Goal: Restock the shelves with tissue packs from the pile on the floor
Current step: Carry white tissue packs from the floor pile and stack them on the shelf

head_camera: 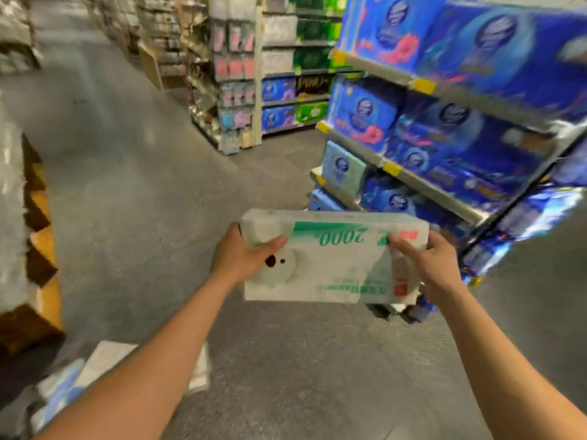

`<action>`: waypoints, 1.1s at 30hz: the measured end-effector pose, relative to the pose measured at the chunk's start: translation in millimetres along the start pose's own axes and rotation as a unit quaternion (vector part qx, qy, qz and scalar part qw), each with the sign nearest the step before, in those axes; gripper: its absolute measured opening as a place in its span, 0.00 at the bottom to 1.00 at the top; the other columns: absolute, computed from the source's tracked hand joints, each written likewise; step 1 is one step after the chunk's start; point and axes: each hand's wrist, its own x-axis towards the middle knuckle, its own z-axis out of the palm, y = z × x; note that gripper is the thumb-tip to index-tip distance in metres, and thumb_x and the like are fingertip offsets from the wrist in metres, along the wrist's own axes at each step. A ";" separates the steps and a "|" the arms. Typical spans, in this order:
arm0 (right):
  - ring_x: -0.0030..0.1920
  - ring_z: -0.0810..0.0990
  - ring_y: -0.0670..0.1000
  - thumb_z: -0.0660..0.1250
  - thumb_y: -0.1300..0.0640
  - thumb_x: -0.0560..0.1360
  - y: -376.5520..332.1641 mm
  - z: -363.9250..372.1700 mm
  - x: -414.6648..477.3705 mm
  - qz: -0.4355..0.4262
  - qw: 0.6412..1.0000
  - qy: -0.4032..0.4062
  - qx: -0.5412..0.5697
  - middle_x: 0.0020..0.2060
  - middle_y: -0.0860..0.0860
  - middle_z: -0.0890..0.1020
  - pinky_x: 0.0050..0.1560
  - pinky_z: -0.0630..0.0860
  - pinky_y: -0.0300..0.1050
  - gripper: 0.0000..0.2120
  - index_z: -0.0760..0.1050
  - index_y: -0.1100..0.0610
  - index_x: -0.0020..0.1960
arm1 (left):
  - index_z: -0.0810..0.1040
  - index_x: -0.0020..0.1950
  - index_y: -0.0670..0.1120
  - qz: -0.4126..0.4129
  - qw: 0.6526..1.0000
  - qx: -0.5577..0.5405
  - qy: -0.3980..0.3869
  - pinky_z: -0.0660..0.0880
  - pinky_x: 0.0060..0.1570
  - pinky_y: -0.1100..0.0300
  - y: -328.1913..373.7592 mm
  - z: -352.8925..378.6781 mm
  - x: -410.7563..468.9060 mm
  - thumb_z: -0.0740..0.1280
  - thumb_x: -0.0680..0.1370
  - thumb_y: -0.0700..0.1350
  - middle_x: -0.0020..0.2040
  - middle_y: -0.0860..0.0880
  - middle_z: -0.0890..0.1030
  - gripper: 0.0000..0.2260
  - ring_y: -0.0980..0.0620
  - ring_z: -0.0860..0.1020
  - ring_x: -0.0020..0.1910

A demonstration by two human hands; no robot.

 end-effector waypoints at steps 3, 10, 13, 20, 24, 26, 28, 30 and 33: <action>0.38 0.85 0.45 0.80 0.54 0.70 -45.6 -83.4 32.9 -0.043 0.998 0.043 0.017 0.41 0.48 0.87 0.40 0.82 0.45 0.10 0.81 0.54 0.47 | 0.80 0.55 0.53 0.067 0.998 -0.007 0.002 0.78 0.40 0.58 102.5 39.4 10.7 0.67 0.53 0.82 0.47 0.55 0.85 0.43 0.54 0.83 0.46; 0.37 0.83 0.44 0.79 0.54 0.71 -72.1 -257.8 79.7 -0.088 0.980 0.176 0.000 0.42 0.51 0.87 0.38 0.80 0.39 0.10 0.83 0.57 0.48 | 0.79 0.57 0.55 0.194 0.979 -0.044 -0.051 0.81 0.51 0.49 272.5 163.3 25.1 0.70 0.56 0.78 0.51 0.56 0.85 0.38 0.52 0.83 0.51; 0.40 0.86 0.47 0.80 0.53 0.70 -65.8 -327.1 102.0 -0.090 0.966 0.241 -0.008 0.44 0.52 0.88 0.36 0.81 0.40 0.15 0.83 0.60 0.52 | 0.80 0.55 0.53 0.235 0.963 -0.074 -0.105 0.81 0.50 0.49 333.3 236.5 38.6 0.71 0.57 0.75 0.49 0.55 0.85 0.35 0.51 0.83 0.49; 0.43 0.88 0.52 0.78 0.49 0.70 -72.6 -495.5 149.6 -0.093 0.917 0.384 -0.046 0.45 0.50 0.88 0.40 0.84 0.52 0.17 0.82 0.56 0.54 | 0.75 0.54 0.53 0.320 0.909 -0.128 -0.235 0.80 0.50 0.47 494.3 433.0 62.4 0.71 0.55 0.73 0.48 0.53 0.83 0.35 0.48 0.82 0.48; 0.40 0.88 0.48 0.78 0.52 0.72 -79.0 -584.3 160.9 -0.085 0.874 0.476 -0.045 0.45 0.50 0.88 0.33 0.81 0.42 0.16 0.80 0.57 0.55 | 0.78 0.50 0.52 0.350 0.871 -0.158 -0.308 0.79 0.47 0.52 589.6 542.8 48.2 0.73 0.58 0.68 0.45 0.52 0.84 0.28 0.47 0.83 0.46; 0.39 0.88 0.48 0.78 0.51 0.71 -77.4 -630.0 159.6 -0.078 0.853 0.514 -0.050 0.44 0.50 0.88 0.32 0.81 0.41 0.16 0.80 0.56 0.55 | 0.79 0.54 0.49 0.364 0.851 -0.155 -0.346 0.77 0.46 0.53 631.5 598.1 30.9 0.75 0.60 0.67 0.48 0.49 0.84 0.30 0.47 0.82 0.46; 0.39 0.88 0.48 0.78 0.48 0.70 -71.1 -674.5 160.5 -0.069 0.831 0.548 -0.065 0.44 0.49 0.88 0.33 0.81 0.42 0.18 0.80 0.55 0.55 | 0.77 0.56 0.48 0.373 0.831 -0.170 -0.377 0.78 0.48 0.52 668.7 652.7 12.1 0.76 0.60 0.67 0.49 0.49 0.84 0.32 0.47 0.82 0.48; 0.38 0.88 0.48 0.78 0.46 0.70 -61.2 -720.4 164.4 -0.062 0.811 0.577 -0.073 0.42 0.47 0.88 0.32 0.81 0.42 0.20 0.80 0.56 0.55 | 0.74 0.54 0.49 0.385 0.812 -0.174 -0.404 0.76 0.47 0.53 703.9 707.4 -8.2 0.78 0.64 0.62 0.49 0.50 0.82 0.28 0.45 0.82 0.50; 0.38 0.87 0.49 0.79 0.45 0.69 -46.0 -793.2 175.3 -0.056 0.788 0.606 -0.090 0.40 0.46 0.88 0.34 0.81 0.45 0.20 0.80 0.56 0.54 | 0.73 0.55 0.52 0.416 0.789 -0.161 -0.423 0.73 0.44 0.54 754.5 785.8 -40.3 0.78 0.68 0.58 0.47 0.51 0.80 0.22 0.46 0.79 0.47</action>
